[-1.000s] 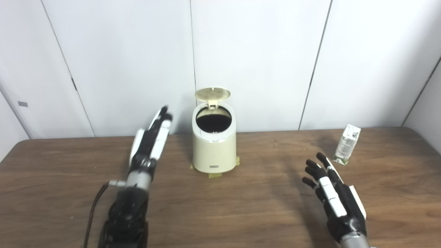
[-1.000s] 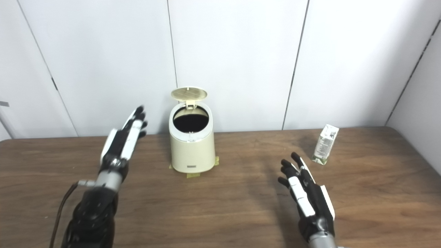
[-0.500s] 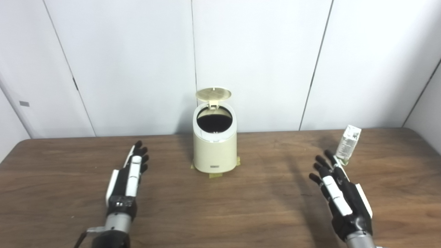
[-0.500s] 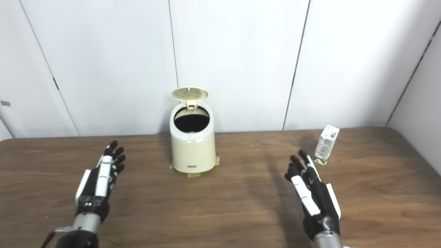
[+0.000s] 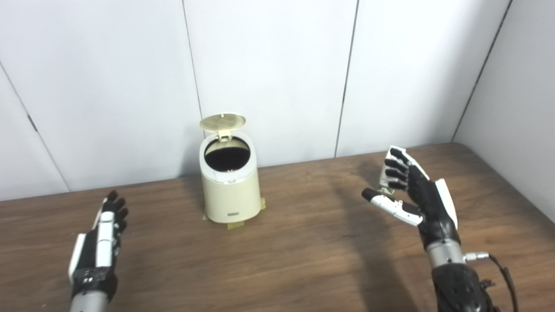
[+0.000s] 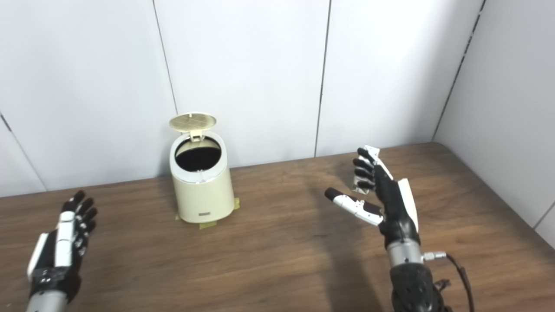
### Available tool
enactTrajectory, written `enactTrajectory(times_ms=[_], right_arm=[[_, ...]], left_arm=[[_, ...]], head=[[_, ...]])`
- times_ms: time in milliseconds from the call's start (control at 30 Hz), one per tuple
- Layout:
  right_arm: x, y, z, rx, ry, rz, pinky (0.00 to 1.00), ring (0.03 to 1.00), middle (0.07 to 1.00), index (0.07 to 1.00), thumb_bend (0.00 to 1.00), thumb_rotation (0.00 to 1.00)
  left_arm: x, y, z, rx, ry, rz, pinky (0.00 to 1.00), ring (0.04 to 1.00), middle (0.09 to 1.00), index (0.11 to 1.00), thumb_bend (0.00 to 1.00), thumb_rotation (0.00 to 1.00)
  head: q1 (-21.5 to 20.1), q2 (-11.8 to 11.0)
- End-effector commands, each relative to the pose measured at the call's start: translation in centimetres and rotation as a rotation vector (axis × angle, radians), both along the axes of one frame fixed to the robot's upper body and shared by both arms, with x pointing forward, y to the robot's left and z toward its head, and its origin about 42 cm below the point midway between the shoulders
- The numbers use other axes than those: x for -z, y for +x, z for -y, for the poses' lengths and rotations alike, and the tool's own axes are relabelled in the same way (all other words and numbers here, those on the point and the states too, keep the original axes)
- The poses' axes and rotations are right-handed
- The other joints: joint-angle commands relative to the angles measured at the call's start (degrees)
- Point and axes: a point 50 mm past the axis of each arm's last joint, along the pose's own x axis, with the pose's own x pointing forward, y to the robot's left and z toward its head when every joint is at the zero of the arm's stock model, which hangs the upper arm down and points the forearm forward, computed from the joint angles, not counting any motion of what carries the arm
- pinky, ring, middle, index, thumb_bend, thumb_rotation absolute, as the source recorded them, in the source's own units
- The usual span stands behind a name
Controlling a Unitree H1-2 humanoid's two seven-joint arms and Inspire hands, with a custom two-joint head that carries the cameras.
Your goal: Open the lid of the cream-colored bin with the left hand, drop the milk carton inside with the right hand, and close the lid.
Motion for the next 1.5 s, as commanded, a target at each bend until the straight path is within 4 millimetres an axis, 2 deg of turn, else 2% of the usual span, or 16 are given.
enactTrajectory(times_ms=[0,100,200,267,400,533,633,767,933,1067,1167,1267,1467], right_arm=[[-2.4,0.6,1.0,0.037,-0.091,0.070,0.69,0.787,0.814,0.854,0.69,0.20],[-2.7,1.5,2.6,0.079,-0.178,0.039,0.68,0.806,0.826,0.869,0.75,0.20],[-3.1,2.2,3.5,0.111,-0.270,0.027,0.72,0.832,0.842,0.881,0.78,0.19],[-3.5,2.9,4.2,0.133,-0.320,0.020,0.77,0.867,0.869,0.884,0.81,0.16],[-4.4,4.5,5.6,0.128,-0.400,0.005,0.79,0.895,0.917,0.908,0.86,0.10],[-5.7,6.5,7.1,0.114,-0.427,-0.026,0.90,0.989,0.994,0.987,0.89,0.09],[-6.6,8.1,7.9,0.116,-0.438,-0.044,0.84,0.959,0.988,0.977,0.90,0.09],[-7.3,10.4,8.8,0.118,-0.438,-0.076,0.73,0.879,0.919,0.934,0.92,0.14],[-6.9,12.7,9.3,0.113,-0.448,-0.146,0.73,0.860,0.888,0.922,0.90,0.13],[-6.5,13.9,9.0,0.076,-0.443,-0.176,0.75,0.849,0.863,0.911,0.88,0.09],[-6.7,14.7,8.7,0.056,-0.464,-0.206,0.73,0.845,0.874,0.905,0.87,0.10],[-6.9,15.3,8.5,0.040,-0.482,-0.217,0.69,0.832,0.872,0.894,0.88,0.11],[-6.4,15.5,8.4,0.027,-0.491,-0.252,0.71,0.838,0.870,0.881,0.88,0.09]], left_arm=[[-1.8,1.0,0.2,0.028,0.007,0.067,1.00,0.975,0.979,1.000,0.51,1.00],[-1.7,1.1,0.2,0.038,0.038,0.064,1.00,0.970,0.976,1.000,0.50,1.00],[-1.6,1.1,0.2,0.042,0.057,0.051,0.99,0.963,0.974,1.000,0.51,1.00],[-1.5,1.1,0.2,0.042,0.062,0.043,1.00,0.953,0.966,1.000,0.50,1.00],[-1.4,1.1,0.3,0.047,0.066,0.038,1.00,0.964,0.963,1.000,0.51,1.00],[-1.4,1.1,0.4,0.049,0.094,0.042,1.00,0.962,0.957,1.000,0.51,1.00],[-1.4,1.0,0.5,0.050,0.128,0.041,1.00,0.967,0.957,1.000,0.53,1.00],[-1.4,0.9,0.6,0.047,0.126,0.036,1.00,0.968,0.957,1.000,0.54,1.00],[-1.6,0.7,0.8,0.041,0.124,0.039,0.97,0.956,0.950,1.000,0.50,1.00],[-1.7,0.6,0.8,0.029,0.128,0.042,0.97,0.959,0.949,1.000,0.49,1.00],[-1.8,0.5,0.7,0.022,0.141,0.042,1.00,0.965,0.947,1.000,0.51,1.00],[-1.8,0.5,0.7,0.018,0.145,0.037,0.98,0.956,0.946,1.000,0.51,1.00],[-1.8,0.6,0.8,0.010,0.126,0.052,1.00,0.958,0.939,0.998,0.50,0.99]], head=[[0.00,0.05],[-0.01,0.04],[0.20,-0.12],[0.45,-0.22],[0.90,-0.10],[1.03,-0.15],[1.22,-0.18],[1.56,-0.14],[2.09,-0.02],[2.28,0.06],[2.31,0.18],[2.29,0.09],[2.31,0.42]])
